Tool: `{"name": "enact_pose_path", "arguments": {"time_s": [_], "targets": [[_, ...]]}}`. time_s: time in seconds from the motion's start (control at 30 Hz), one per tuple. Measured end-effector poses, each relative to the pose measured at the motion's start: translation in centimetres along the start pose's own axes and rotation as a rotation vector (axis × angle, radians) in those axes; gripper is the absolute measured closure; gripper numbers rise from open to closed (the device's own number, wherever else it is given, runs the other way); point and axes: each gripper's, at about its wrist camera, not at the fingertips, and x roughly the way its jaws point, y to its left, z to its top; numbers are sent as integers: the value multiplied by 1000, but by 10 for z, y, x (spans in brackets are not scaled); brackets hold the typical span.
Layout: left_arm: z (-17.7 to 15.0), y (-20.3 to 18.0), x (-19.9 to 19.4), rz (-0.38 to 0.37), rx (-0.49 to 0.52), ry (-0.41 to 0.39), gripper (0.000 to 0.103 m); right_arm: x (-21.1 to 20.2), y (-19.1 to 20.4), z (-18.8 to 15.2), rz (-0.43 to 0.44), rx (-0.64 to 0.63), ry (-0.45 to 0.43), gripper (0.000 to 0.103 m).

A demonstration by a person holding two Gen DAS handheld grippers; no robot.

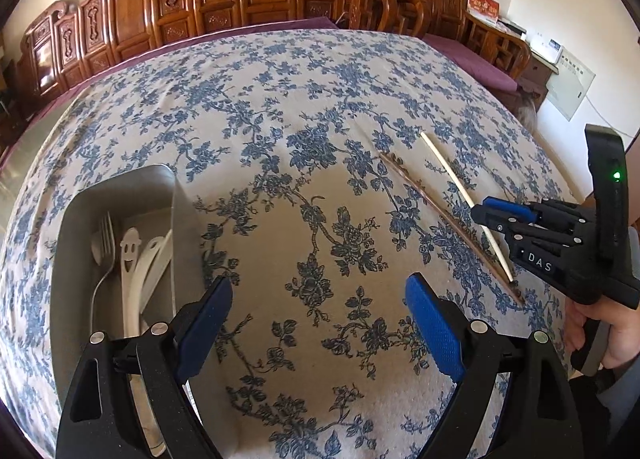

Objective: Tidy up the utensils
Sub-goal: 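Move the right gripper to the chopsticks and close on a light bamboo chopstick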

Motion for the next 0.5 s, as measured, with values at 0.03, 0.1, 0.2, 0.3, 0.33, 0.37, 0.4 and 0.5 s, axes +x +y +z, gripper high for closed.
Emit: {"name": "enact_pose_path", "arguments": {"time_s": [0.03,0.1,0.2,0.3,0.33,0.37,0.4,0.5], "targets": [[1,-1,1,2,1,2,18,0,0,0,-1,-2,-1,82],[2,-4,4,7,4,3,18,1,1,1,-15,-15,-1,87],[4,-8,8,12,4,6,18,2,1,2,-49,-46,0,97],[7,-14,12,13,6,9,18,2,-10,2,-43,-16,3,97],[8,-16,13,14,7,9,18,0,-15,3,-44,-2,-3,97],[9,-18,15,14,8,10,18,-3,-20,3,-42,16,-12,97],[10,-20,17,14,8,11,18,-6,-26,4,-36,38,-24,97],[16,-29,26,4,6,21,18,-17,-49,3,-27,115,-61,97]]}}
